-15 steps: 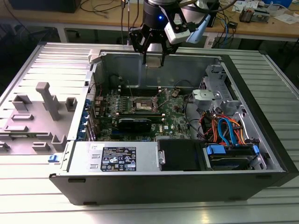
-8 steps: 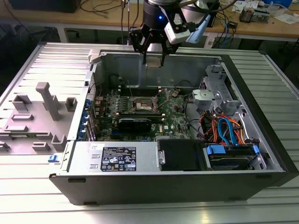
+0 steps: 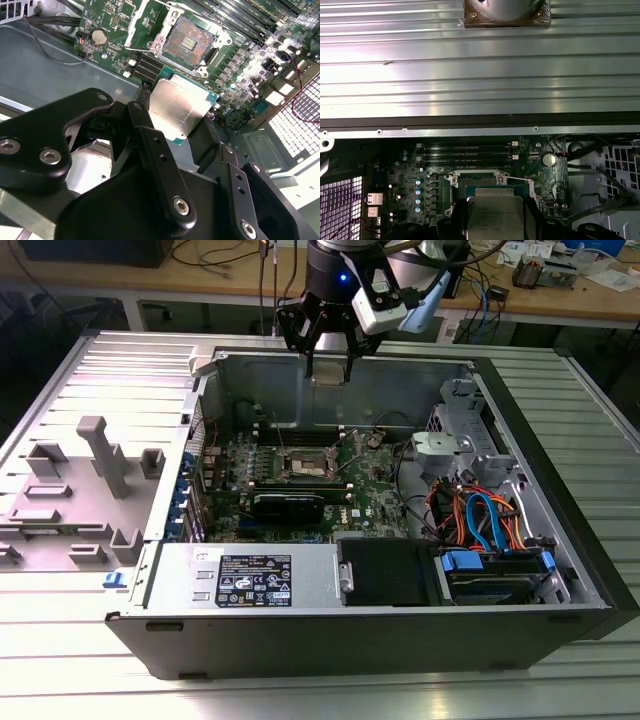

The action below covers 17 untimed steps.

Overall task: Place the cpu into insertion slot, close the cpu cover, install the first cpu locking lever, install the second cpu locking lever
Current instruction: 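Place the cpu into insertion slot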

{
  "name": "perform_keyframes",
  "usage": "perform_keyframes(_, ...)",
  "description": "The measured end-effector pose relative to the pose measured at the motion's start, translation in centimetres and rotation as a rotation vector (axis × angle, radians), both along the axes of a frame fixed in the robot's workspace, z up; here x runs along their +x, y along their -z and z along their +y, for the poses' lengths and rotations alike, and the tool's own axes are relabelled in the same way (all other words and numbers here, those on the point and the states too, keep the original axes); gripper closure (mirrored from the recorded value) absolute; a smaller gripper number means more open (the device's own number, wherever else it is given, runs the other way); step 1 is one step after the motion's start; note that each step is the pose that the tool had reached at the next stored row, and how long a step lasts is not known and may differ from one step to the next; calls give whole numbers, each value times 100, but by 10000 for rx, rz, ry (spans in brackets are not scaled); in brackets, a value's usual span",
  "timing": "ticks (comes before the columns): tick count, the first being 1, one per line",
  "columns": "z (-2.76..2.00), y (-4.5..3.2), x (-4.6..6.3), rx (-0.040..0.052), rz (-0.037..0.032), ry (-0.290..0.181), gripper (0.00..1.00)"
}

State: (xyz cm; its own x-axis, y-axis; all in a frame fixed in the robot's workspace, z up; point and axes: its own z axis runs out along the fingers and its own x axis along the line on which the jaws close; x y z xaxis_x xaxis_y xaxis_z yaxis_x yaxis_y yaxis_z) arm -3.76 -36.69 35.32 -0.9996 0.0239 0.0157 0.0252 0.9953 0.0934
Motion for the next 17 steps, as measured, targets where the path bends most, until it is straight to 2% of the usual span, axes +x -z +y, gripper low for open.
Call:
perform_keyframes(3,-1,5,-1,2,-5,-18,45)
perform_keyframes(4,-1,53,-19,3,-5,-224,45)
perform_keyframes(8,-2,124,-34,2,-5,-405,45)
perform_keyframes(17,-32,355,-129,3,-8,-933,45)
